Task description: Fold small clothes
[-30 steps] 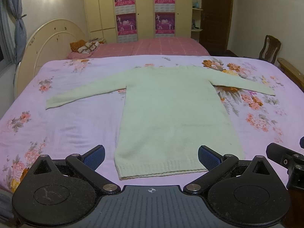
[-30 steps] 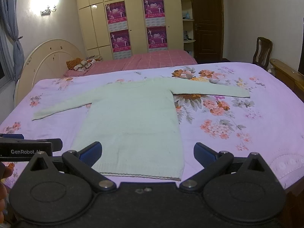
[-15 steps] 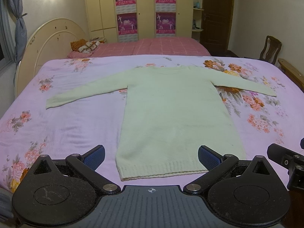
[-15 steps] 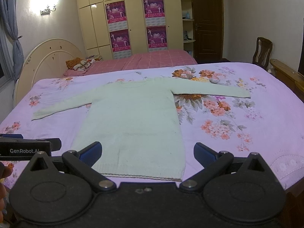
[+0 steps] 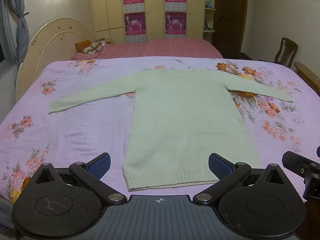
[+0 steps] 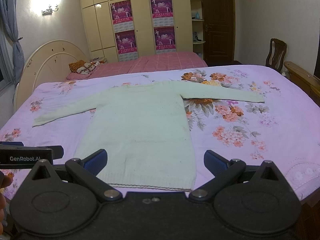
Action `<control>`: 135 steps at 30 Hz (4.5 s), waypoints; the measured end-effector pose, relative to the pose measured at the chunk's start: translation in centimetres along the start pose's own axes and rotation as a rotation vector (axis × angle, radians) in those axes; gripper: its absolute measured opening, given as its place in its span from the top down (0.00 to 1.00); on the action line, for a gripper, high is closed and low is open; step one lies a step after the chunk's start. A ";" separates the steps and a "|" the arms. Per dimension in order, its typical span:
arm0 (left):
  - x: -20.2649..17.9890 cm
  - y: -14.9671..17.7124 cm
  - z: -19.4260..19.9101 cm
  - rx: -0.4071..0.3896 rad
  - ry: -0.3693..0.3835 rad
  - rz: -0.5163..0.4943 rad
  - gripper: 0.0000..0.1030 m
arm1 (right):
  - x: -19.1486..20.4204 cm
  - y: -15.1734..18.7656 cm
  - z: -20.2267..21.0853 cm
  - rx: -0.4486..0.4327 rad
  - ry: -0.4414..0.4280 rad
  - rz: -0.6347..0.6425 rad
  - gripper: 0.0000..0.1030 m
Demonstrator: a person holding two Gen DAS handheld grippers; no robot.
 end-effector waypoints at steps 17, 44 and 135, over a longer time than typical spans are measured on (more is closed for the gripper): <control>0.1 -0.5 -1.3 0.020 0.006 0.002 0.00 | -0.3 -0.8 -1.4 0.014 0.021 0.005 0.01; -4.8 -7.2 -13.0 0.039 0.040 -0.007 0.00 | -5.8 -4.4 -10.2 0.031 0.058 -0.089 0.01; -6.2 -20.6 -41.3 0.054 -0.043 0.199 0.00 | -6.5 -18.6 -45.9 0.123 -0.186 0.223 0.65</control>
Point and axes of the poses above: each gripper's, at about its wrist camera, not at the fingertips, and z roughly against the way its jaws point, x to its left, y to its underside, the point moved 1 cm from there along -z, roughly the way its jaws point, and after that the axes turned 10 degrees about -y, right-handed, at the moved point
